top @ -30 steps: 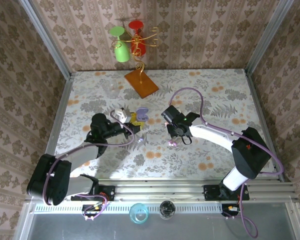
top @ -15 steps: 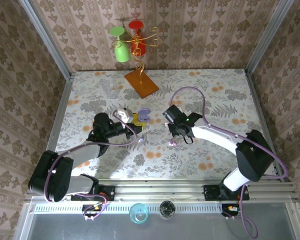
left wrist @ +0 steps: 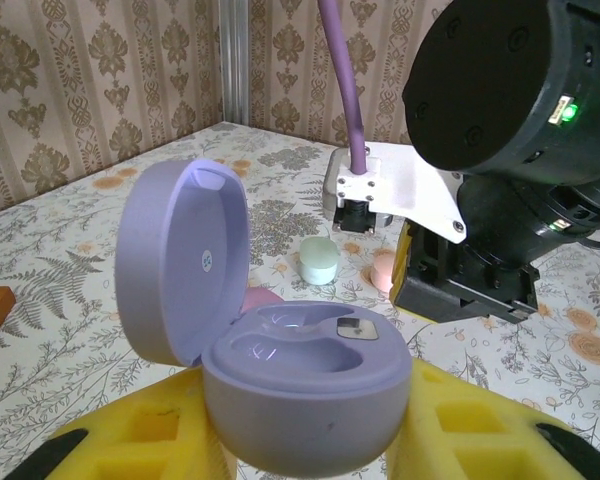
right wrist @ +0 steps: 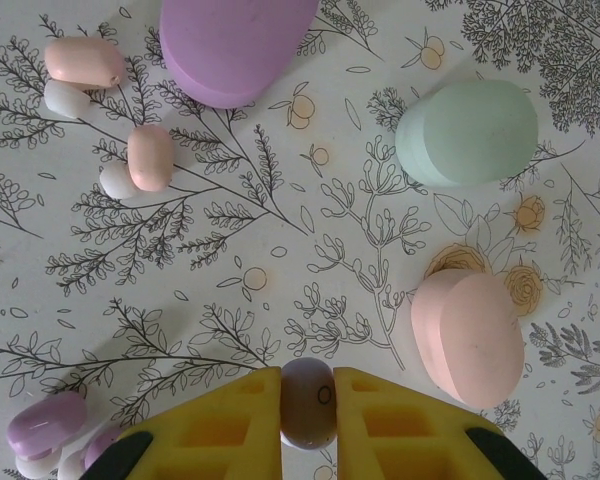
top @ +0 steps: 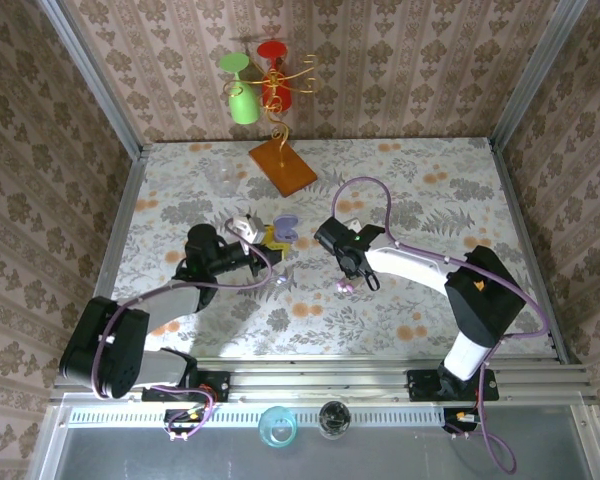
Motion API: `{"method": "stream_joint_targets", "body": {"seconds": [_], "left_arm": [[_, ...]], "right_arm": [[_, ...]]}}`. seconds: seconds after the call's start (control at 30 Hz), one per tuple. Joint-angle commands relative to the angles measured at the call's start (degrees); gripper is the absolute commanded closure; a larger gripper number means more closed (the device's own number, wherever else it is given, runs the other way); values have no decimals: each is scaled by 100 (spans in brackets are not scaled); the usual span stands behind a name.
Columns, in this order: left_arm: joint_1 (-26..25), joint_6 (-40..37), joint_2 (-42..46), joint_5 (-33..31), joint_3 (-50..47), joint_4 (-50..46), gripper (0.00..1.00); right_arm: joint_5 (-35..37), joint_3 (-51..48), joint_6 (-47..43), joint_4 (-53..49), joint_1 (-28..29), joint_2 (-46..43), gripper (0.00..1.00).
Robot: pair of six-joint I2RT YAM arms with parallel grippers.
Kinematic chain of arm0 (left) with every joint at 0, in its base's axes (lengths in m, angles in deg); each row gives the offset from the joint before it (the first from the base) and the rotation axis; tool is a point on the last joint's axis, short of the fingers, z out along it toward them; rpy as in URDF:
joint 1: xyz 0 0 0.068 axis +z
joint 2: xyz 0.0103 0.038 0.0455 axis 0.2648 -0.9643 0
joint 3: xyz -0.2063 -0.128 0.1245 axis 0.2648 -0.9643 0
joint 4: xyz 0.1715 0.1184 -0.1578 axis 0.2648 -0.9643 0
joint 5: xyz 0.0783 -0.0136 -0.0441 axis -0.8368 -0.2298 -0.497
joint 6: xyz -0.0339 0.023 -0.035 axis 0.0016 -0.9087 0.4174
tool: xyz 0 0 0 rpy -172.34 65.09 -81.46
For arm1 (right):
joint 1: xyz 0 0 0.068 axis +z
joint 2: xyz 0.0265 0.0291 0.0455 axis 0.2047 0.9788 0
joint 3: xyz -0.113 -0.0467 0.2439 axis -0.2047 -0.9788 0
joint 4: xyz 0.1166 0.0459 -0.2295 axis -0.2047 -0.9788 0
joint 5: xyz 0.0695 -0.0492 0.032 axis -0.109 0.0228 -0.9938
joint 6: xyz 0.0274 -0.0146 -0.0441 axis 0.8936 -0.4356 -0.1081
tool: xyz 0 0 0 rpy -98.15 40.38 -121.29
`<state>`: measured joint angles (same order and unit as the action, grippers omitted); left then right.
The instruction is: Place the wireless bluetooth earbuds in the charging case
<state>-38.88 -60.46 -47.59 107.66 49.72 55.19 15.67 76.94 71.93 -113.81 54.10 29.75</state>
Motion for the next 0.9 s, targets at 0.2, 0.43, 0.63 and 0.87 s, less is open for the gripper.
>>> {"method": "stream_joint_targets", "body": {"seconds": [0.2, 0.43, 0.63, 0.87], "left_arm": [[24, -62, -140, 180, 344, 80, 64], [-75, -265, -180, 285, 348, 61, 64], [-206, -401, -178, 567, 341, 72, 64], [-419, -410, -189, 934, 346, 103, 64]], "right_arm": [[-281, -173, -132, 440, 26, -520, 81], [-1788, -992, -856, 2135, 25, -2040, 85], [-2996, -1166, -1094, 2921, 25, -2722, 85], [-3663, -978, -1084, 3311, 24, -2844, 85]]}}
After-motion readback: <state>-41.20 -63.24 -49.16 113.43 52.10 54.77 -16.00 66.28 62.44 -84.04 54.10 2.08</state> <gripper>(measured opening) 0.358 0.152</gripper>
